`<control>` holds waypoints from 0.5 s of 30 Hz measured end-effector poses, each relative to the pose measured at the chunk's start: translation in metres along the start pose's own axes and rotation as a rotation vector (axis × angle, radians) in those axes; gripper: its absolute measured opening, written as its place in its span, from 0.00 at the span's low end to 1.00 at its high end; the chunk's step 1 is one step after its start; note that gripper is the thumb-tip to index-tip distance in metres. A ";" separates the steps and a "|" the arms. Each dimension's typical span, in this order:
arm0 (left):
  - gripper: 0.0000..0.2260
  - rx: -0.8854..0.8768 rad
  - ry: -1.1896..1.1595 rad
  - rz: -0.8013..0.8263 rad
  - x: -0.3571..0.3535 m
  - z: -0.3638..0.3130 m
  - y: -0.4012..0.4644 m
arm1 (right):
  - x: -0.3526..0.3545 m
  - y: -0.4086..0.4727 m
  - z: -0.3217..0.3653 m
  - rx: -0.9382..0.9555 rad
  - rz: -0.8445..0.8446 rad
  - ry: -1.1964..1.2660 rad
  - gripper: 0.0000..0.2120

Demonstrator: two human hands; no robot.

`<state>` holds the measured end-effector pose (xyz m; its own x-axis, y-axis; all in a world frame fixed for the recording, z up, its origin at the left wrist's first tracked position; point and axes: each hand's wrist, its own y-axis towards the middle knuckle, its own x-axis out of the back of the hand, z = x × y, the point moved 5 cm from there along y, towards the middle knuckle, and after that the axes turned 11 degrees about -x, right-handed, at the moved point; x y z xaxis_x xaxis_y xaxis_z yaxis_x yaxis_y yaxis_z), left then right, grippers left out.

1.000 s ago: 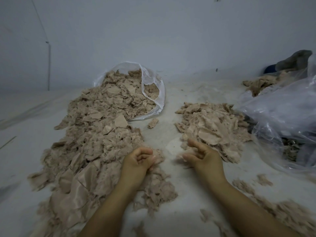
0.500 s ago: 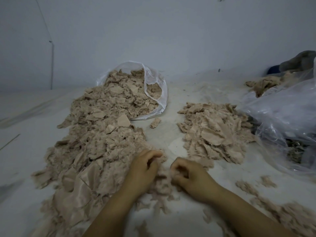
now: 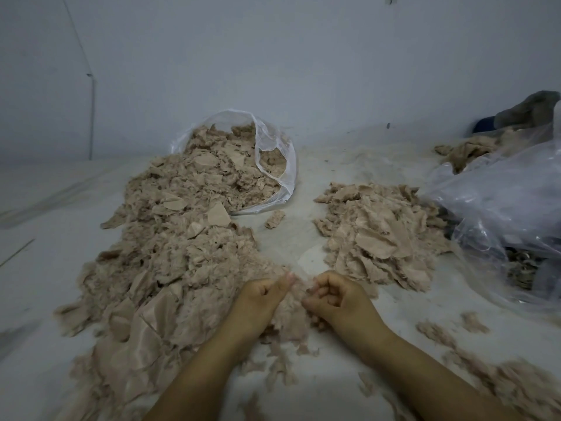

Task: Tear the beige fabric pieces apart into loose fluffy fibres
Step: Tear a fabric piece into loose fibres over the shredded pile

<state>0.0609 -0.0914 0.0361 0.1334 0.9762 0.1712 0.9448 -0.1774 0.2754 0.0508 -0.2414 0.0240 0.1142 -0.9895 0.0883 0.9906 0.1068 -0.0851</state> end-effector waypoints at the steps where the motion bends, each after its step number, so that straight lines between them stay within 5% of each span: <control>1: 0.25 0.015 -0.020 -0.031 0.001 0.000 0.001 | 0.002 0.000 0.000 -0.008 -0.015 0.030 0.05; 3: 0.26 0.049 -0.081 -0.075 0.004 -0.001 0.001 | 0.005 0.000 0.001 -0.009 -0.020 0.086 0.02; 7: 0.22 0.052 -0.055 0.084 -0.003 -0.001 -0.003 | -0.002 -0.004 0.003 -0.014 0.086 0.056 0.16; 10: 0.22 0.038 -0.055 0.171 -0.011 -0.002 -0.006 | -0.005 -0.004 0.005 0.067 0.073 0.037 0.04; 15: 0.05 -0.091 -0.053 0.121 -0.005 -0.009 -0.003 | 0.005 -0.002 0.002 -0.007 0.054 0.223 0.07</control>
<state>0.0547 -0.0969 0.0426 0.2625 0.9517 0.1591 0.8901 -0.3024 0.3409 0.0495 -0.2468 0.0271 0.1473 -0.9795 -0.1377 0.9828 0.1606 -0.0912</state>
